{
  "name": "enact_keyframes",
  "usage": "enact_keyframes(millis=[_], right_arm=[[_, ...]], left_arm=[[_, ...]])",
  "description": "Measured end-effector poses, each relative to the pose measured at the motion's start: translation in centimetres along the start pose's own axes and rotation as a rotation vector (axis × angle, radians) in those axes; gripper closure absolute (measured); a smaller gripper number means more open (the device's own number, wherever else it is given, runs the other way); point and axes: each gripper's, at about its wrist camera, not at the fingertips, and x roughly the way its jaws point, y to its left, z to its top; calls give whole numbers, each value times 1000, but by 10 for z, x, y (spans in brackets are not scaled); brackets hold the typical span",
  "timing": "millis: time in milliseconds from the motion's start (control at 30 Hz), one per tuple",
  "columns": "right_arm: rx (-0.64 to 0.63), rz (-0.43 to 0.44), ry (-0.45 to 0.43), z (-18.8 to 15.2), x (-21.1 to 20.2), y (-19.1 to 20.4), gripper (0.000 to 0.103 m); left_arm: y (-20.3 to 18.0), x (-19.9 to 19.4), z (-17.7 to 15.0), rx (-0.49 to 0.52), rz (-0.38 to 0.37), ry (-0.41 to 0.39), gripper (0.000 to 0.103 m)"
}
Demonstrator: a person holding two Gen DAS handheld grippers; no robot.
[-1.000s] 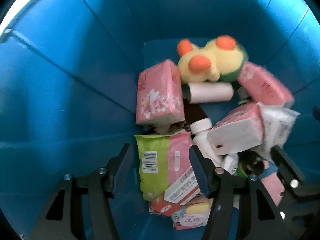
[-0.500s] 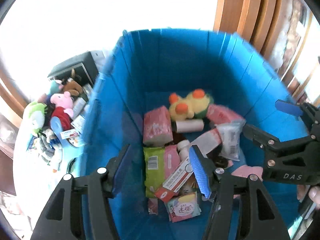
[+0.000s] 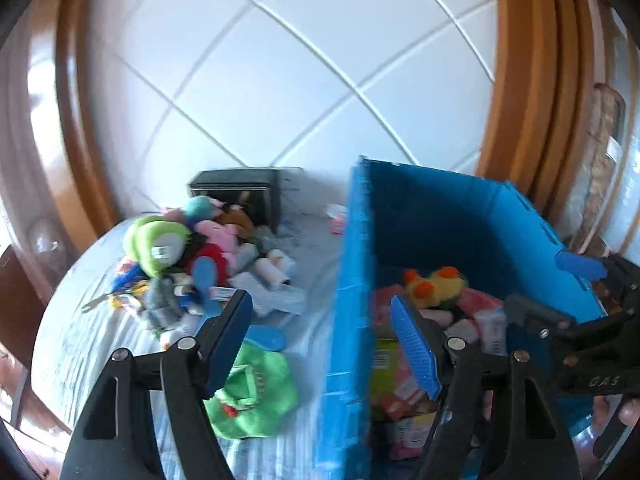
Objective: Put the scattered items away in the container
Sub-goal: 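Withdraw both grippers from the crate back toward the table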
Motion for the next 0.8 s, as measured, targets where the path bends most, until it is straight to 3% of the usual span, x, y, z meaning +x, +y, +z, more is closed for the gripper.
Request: enact_keyframes(millis=[133,400,600,800], right_arm=[[-32,50,-50,12,-5,49,0],[-58,175,-118,41,0,168,0],[-55,207,-50,57,54,272,0],[-36,255,54,56,105,340,0]], left_arm=[[49,-9,-10,-35,34,-6,32],[183,-11,-41,-96,91,45,32],[291,-6,-70,-112,128,96,32],[365,5,-89,-167,169,155,32]])
